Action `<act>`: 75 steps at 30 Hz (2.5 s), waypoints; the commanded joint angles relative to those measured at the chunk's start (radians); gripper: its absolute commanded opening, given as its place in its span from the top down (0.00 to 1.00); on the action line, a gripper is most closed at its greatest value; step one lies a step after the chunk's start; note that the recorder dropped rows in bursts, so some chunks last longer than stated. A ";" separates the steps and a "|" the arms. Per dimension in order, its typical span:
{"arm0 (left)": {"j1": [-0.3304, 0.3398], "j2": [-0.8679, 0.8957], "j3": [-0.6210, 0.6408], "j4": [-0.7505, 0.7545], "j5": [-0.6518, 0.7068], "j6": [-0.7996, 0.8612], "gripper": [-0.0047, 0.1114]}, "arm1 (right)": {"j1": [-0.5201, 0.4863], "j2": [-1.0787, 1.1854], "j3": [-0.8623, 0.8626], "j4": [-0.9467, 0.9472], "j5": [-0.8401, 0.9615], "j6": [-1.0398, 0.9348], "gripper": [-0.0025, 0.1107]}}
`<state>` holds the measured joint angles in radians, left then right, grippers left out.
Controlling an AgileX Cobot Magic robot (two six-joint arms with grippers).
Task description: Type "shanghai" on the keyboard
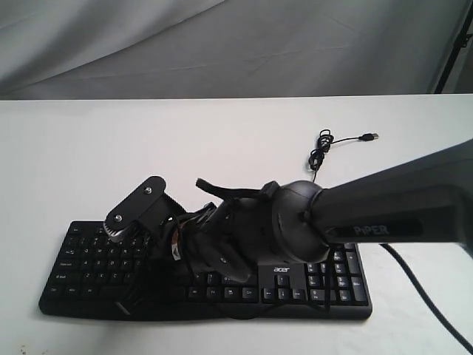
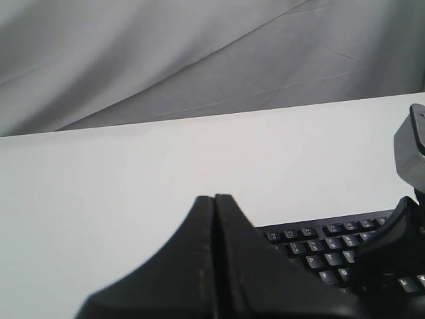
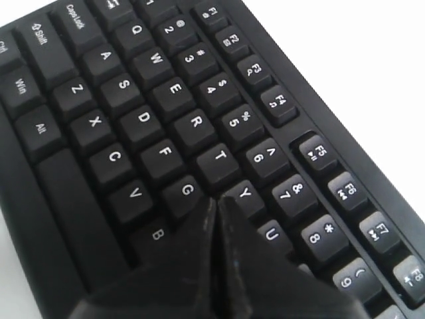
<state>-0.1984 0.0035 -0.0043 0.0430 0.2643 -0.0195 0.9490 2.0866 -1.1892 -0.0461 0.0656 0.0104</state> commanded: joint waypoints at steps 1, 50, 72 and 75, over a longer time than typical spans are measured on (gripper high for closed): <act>-0.004 -0.003 0.004 0.001 -0.005 -0.003 0.96 | -0.006 0.004 0.007 0.005 -0.017 -0.010 0.98; -0.004 -0.003 0.004 0.001 -0.005 -0.003 0.96 | 0.100 0.212 -0.449 0.016 0.198 -0.074 0.98; -0.004 -0.003 0.004 0.001 -0.005 -0.003 0.96 | 0.097 0.245 -0.449 0.032 0.187 -0.077 0.98; -0.004 -0.003 0.004 0.001 -0.005 -0.003 0.96 | 0.097 0.256 -0.449 0.031 0.194 -0.077 0.98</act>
<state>-0.1984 0.0035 -0.0043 0.0430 0.2643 -0.0195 1.0469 2.3305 -1.6353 -0.0268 0.2524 -0.0624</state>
